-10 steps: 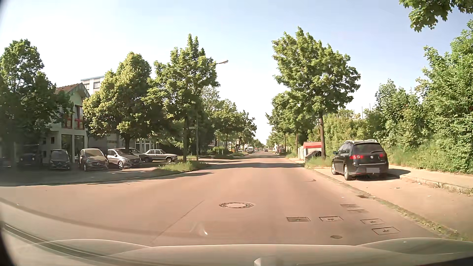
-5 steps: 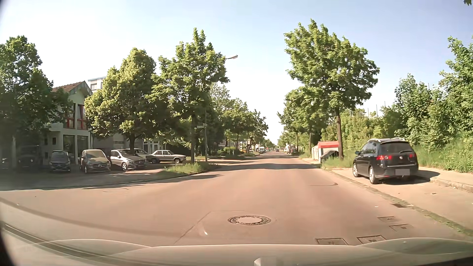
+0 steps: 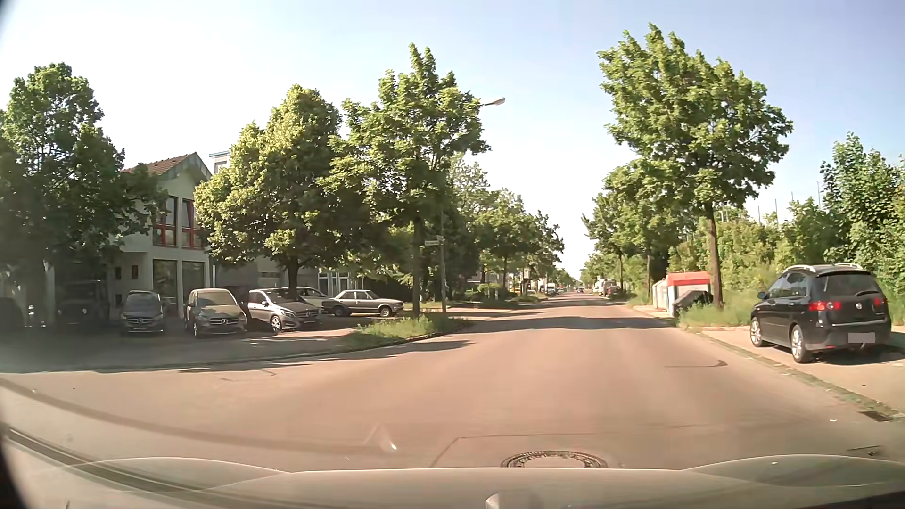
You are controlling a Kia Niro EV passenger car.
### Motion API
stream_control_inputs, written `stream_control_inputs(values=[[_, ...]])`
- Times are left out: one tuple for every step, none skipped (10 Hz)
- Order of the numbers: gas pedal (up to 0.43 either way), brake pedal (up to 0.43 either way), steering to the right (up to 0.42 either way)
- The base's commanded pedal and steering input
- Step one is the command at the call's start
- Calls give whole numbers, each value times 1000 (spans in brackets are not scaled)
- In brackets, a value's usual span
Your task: Follow the waypoints while adhering to traffic rules and regulations
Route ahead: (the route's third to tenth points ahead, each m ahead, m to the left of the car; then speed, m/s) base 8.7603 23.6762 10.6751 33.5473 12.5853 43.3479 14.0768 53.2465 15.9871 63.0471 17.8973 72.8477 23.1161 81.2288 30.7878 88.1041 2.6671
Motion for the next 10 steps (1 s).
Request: stream_control_inputs(values=[[0, 0, -386], [0, 0, -428], [0, 0, -482], [0, 0, -526], [0, 0, -592], [0, 0, -617], [0, 0, -635], [8, 0, -663], [87, 0, -690], [98, 0, -704]])
